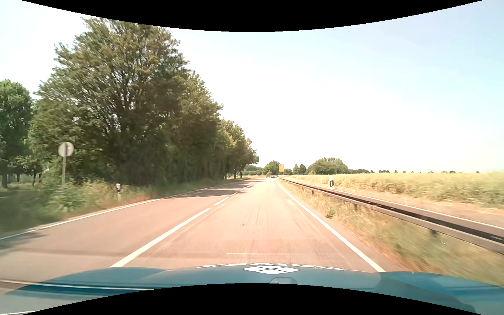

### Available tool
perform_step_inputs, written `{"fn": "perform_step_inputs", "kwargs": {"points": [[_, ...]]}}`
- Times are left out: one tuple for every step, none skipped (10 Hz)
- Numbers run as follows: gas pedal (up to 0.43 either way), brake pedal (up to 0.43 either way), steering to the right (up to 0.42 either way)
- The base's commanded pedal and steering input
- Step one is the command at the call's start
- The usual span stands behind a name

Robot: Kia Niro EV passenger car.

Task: Follow the waypoints while adhering to traffic rules and regulations

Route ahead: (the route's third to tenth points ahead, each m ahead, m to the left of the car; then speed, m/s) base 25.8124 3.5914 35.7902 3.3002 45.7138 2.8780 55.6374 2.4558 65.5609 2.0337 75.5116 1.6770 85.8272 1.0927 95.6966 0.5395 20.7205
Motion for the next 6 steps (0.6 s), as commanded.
{"fn": "perform_step_inputs", "kwargs": {"points": [[0.138, 0.000, 0.006], [0.138, 0.000, 0.006], [0.138, 0.000, 0.006], [0.138, 0.000, 0.005], [0.138, 0.000, 0.005], [0.138, 0.000, 0.005]]}}
